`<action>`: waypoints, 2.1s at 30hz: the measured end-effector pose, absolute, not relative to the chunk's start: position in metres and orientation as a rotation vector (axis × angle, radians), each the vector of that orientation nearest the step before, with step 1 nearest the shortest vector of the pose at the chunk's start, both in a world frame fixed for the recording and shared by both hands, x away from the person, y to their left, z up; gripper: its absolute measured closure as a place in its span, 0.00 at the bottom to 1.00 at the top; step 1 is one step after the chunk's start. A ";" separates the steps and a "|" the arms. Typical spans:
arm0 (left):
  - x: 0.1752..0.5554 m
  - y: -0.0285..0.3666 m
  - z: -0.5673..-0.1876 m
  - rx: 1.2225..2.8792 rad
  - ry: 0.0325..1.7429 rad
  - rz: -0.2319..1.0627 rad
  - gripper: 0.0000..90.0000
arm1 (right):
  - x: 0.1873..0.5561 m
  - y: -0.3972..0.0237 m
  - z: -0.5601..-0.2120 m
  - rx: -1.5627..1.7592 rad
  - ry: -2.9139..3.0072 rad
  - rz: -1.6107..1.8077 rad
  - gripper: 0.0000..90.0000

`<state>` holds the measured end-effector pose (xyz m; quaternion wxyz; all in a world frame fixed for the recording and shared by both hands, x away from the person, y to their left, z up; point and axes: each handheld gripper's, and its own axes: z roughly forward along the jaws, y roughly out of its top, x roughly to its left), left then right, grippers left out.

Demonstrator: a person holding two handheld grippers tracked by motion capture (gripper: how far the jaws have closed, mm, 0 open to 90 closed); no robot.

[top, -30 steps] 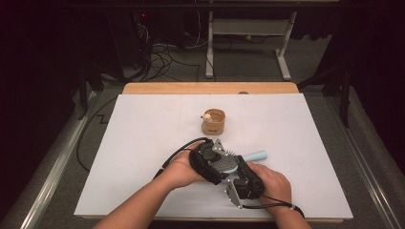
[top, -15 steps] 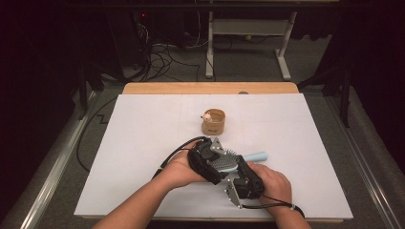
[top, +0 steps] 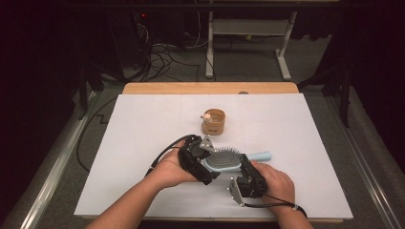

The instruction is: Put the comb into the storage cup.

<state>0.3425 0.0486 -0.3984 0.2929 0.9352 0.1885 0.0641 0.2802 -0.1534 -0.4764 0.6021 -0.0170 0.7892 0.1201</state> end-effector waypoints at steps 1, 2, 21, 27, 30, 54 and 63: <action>0.343 0.051 -0.398 2.496 0.502 0.163 0.01 | 0.280 -0.154 -0.476 -0.035 1.829 0.272 0.87; 0.343 0.054 -0.399 2.490 0.508 0.166 0.00 | 0.281 -0.155 -0.477 -0.033 1.828 0.272 0.87; 0.346 0.091 -0.410 2.500 0.591 0.209 0.00 | 0.281 -0.164 -0.476 -0.001 1.834 0.251 0.87; 0.347 0.098 -0.413 2.512 0.608 0.218 0.00 | 0.281 -0.167 -0.475 0.004 1.838 0.241 0.87; 0.348 0.102 -0.414 2.511 0.616 0.224 0.00 | 0.281 -0.168 -0.475 0.000 1.841 0.227 0.87; 0.348 0.132 -0.443 2.346 0.710 0.218 0.00 | 0.283 -0.184 -0.475 0.017 1.847 0.154 0.87; 0.349 0.146 -0.454 2.204 0.760 0.216 0.00 | 0.283 -0.187 -0.474 0.047 1.849 0.166 0.87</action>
